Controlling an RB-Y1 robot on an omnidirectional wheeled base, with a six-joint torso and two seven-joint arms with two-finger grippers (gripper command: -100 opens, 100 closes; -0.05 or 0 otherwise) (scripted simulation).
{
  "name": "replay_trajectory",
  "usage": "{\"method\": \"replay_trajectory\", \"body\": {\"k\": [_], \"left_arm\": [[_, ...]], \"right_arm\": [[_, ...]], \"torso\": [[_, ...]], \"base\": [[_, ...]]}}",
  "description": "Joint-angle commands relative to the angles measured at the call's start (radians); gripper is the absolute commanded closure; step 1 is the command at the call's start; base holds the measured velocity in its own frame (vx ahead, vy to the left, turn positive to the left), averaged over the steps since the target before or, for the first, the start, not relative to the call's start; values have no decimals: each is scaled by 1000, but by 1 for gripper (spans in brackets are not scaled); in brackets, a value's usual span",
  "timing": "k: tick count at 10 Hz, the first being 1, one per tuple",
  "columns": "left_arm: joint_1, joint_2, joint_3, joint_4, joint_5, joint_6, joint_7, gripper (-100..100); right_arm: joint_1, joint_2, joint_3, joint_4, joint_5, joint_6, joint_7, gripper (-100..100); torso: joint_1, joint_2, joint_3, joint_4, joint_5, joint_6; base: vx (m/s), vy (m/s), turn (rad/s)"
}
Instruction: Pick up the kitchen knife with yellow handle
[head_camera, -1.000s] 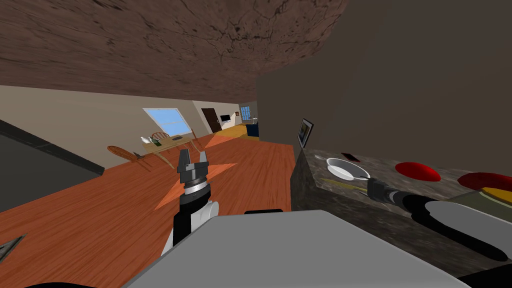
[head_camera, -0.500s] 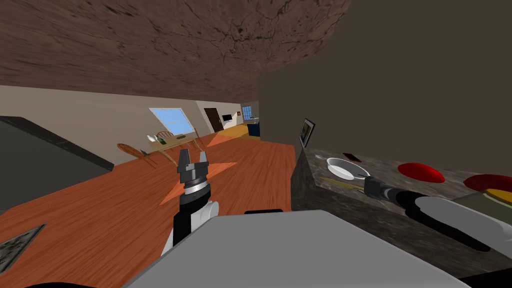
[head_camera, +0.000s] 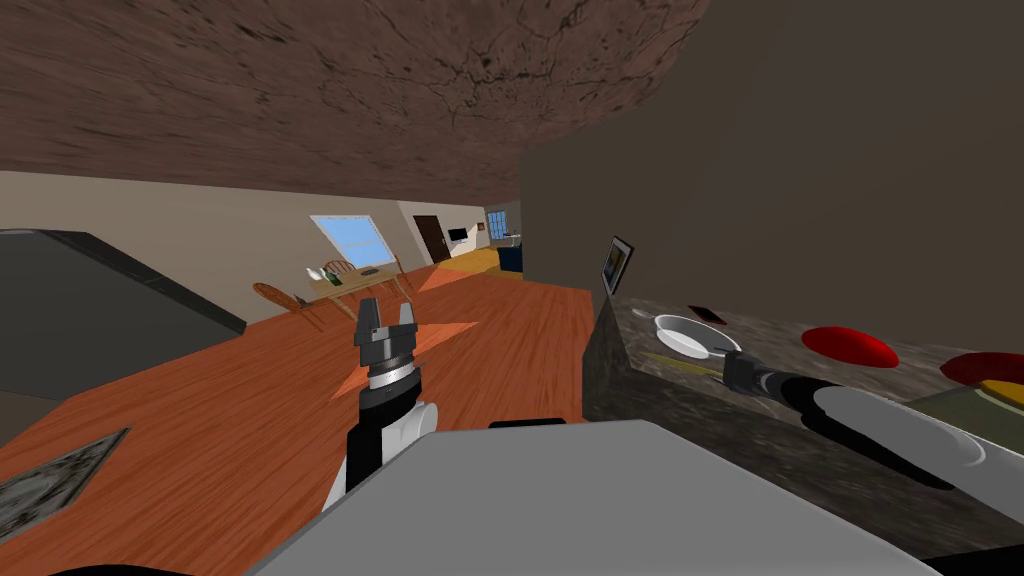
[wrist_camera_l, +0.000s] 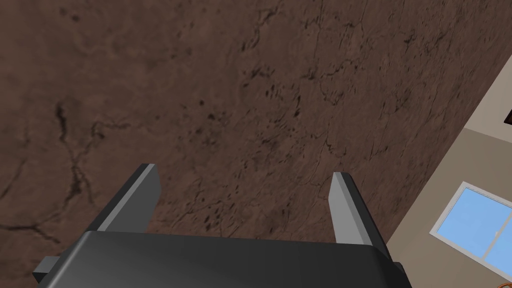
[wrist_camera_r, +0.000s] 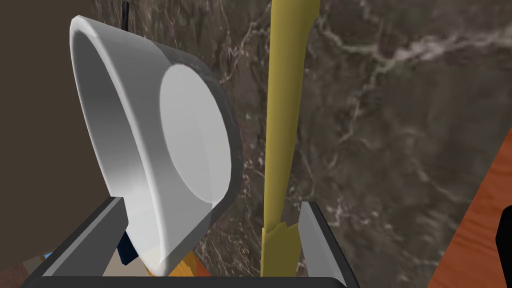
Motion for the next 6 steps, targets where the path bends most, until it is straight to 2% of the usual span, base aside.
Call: {"method": "replay_trajectory", "body": {"k": [1,2,3,4,6], "left_arm": [[0,0,0,0,0,0,0,0],[0,0,0,0,0,0,0,0],[0,0,0,0,0,0,0,0],[0,0,0,0,0,0,0,0],[0,0,0,0,0,0,0,0]], "right_arm": [[-6,4,-2,3,50,-4,-27,-100],[-6,4,-2,3,67,-4,-27,-100],[-54,28,-16,27,104,-34,-76,-100],[-54,28,-16,27,134,-34,-99,-100],[-54,28,-16,27,180,-34,-105,-100]], "torso": [[0,0,0,0,0,0],[0,-1,0,0,0,0],[0,-3,-2,-1,0,0],[1,-2,-1,0,0,-1],[0,-1,-1,0,0,0]], "base": [[-38,-7,4],[-5,-2,-14],[-50,5,84],[-67,-3,76],[-21,-8,0]]}}
